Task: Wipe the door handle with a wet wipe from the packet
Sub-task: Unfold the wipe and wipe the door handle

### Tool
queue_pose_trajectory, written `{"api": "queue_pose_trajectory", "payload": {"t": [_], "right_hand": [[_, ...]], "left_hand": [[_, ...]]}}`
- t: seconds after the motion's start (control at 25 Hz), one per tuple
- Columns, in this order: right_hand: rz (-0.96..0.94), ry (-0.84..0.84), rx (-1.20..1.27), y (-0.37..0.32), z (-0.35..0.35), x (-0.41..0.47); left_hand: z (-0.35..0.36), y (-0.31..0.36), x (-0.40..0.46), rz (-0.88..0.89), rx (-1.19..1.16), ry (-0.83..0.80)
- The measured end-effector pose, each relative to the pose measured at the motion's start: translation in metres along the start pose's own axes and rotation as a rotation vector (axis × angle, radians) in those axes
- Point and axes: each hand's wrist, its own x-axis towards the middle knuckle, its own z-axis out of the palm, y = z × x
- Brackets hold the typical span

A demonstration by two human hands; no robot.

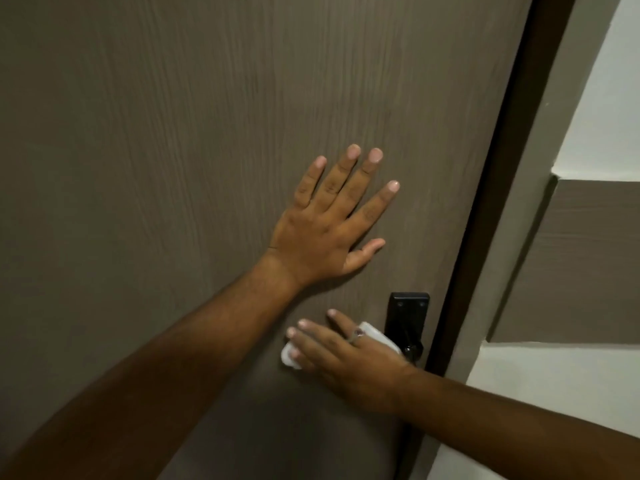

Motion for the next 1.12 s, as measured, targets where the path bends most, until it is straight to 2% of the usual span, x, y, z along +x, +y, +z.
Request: {"api": "queue_pose_trajectory", "payload": {"t": [0.12, 0.28, 0.4, 0.6, 0.68, 0.84, 1.0, 1.12], "right_hand": [[0.0, -0.063, -0.059, -0.015, -0.001, 0.027], [-0.074, -0.082, -0.034, 0.002, -0.004, -0.009], [-0.017, -0.08, -0.047, 0.016, -0.007, -0.053], [0.072, -0.245, -0.019, 0.024, -0.014, -0.102], [0.091, -0.214, 0.017, 0.017, -0.013, -0.112], [0.196, -0.055, 0.106, 0.01, -0.014, -0.074], [0.272, -0.125, 0.231, 0.003, -0.013, -0.008], [0.226, -0.143, 0.129, -0.009, -0.01, 0.023]], "left_hand": [[-0.001, -0.001, 0.0, -0.005, -0.005, -0.009], [-0.001, -0.002, 0.0, 0.0, -0.008, -0.007], [-0.002, -0.003, 0.0, 0.004, 0.004, -0.003], [-0.005, -0.004, 0.002, 0.021, 0.026, -0.017], [-0.005, -0.004, 0.003, 0.022, 0.034, -0.01], [-0.004, -0.004, 0.003, 0.012, 0.035, 0.0], [-0.004, -0.003, 0.003, 0.012, 0.037, -0.005], [-0.004, -0.003, 0.004, 0.003, 0.027, -0.014]]}}
